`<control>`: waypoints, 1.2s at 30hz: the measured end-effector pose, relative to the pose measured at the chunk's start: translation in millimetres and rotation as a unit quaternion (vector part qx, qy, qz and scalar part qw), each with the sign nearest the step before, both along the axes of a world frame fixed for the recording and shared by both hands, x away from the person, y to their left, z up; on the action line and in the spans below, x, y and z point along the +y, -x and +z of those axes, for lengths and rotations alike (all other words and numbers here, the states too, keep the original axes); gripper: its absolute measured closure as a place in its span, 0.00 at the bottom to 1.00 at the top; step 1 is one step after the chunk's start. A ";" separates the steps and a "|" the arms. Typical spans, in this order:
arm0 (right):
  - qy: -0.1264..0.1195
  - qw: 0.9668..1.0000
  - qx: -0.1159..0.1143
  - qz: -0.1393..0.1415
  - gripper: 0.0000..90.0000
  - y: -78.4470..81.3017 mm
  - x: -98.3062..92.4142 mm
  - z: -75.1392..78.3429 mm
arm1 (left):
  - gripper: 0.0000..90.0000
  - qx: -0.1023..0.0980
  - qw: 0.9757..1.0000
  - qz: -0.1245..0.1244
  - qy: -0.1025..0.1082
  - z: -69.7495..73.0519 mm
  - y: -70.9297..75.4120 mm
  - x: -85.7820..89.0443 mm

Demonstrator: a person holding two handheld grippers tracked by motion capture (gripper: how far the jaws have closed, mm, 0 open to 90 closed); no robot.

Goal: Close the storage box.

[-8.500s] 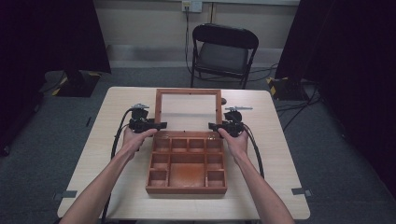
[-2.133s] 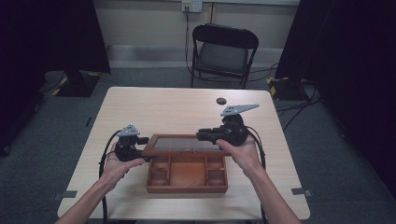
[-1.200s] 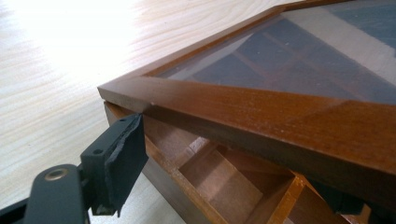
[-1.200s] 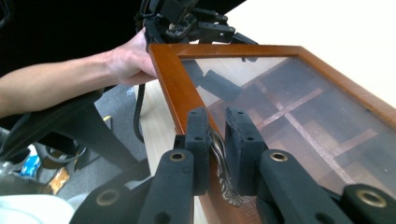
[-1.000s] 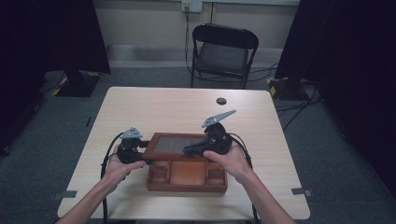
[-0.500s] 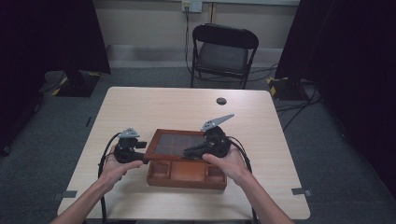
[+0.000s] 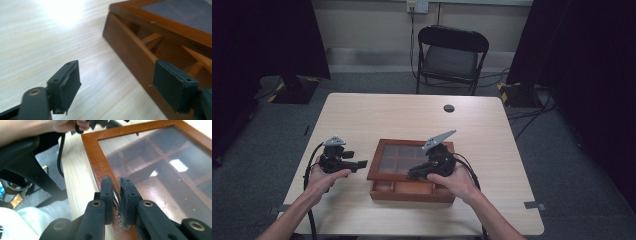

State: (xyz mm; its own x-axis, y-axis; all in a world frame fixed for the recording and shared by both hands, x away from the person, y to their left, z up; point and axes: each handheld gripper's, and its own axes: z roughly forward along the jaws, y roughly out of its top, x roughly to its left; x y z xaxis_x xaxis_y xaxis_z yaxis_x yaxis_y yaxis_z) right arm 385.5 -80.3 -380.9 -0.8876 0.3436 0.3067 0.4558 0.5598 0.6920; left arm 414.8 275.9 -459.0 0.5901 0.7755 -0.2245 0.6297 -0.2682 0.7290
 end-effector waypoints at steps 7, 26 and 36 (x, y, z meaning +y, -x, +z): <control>0.014 1.000 0.019 0.010 0.91 1.7 2.3 -16.3 | 0.23 0.002 1.000 0.009 -0.003 -1.0 -2.8 2.2; 0.051 0.998 0.032 0.020 0.91 4.7 9.3 -44.8 | 0.21 -0.001 1.000 0.006 -0.016 -1.1 -1.8 1.1; 0.030 0.999 0.030 0.021 0.85 4.7 6.3 -49.1 | 0.21 0.000 1.000 -0.005 -0.010 0.8 -0.3 -2.1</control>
